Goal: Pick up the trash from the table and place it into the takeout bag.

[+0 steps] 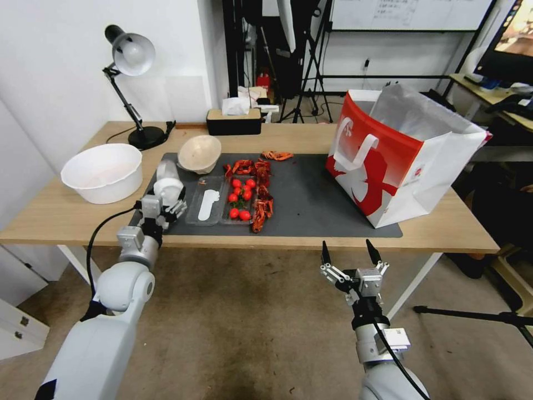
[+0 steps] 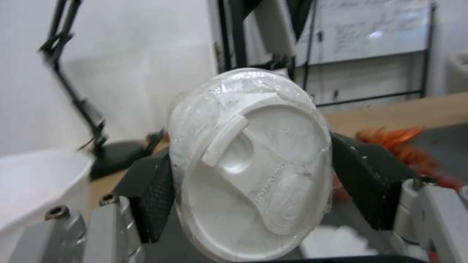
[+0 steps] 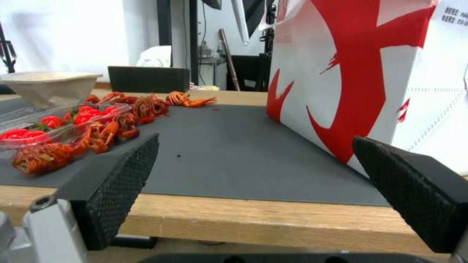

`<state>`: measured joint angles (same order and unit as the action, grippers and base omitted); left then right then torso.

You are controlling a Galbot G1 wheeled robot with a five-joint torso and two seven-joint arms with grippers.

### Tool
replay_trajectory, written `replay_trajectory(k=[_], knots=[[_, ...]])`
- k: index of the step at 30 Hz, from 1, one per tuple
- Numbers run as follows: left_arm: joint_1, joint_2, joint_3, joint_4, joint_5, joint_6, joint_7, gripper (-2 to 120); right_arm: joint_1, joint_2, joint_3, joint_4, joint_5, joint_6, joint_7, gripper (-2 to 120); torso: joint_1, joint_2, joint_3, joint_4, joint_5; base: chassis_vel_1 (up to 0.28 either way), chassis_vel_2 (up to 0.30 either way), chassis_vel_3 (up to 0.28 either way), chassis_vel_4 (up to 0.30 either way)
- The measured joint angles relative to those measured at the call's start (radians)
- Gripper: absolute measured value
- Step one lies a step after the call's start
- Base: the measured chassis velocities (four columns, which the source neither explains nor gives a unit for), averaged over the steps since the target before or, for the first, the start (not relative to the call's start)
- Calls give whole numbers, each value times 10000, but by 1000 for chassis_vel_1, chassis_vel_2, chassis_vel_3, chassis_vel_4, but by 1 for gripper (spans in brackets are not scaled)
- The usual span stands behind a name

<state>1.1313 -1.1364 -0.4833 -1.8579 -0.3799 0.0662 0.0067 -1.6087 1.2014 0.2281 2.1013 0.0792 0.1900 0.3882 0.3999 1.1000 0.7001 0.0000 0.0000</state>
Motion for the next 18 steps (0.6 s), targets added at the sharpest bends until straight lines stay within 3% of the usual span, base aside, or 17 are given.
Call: replay_trajectory(k=[5,12,18], knots=[[-341,505,368,-180,-516,-286,348,71,-1,12,18,5,0,3,0,99,0,0,0,1,1,0,0,0,0],[-2251,1923,1956,-53,-2538,-874,1420,71,-44,95,171,45,-5,7,10,99,1,-2,0,-1,1,0,0,0,0],[-3486,2324,2939,344,-3403,-1175,2266,71,-109,163,284,91,-41,7,11,99,1,-2,-1,0,1,0,0,0,0]])
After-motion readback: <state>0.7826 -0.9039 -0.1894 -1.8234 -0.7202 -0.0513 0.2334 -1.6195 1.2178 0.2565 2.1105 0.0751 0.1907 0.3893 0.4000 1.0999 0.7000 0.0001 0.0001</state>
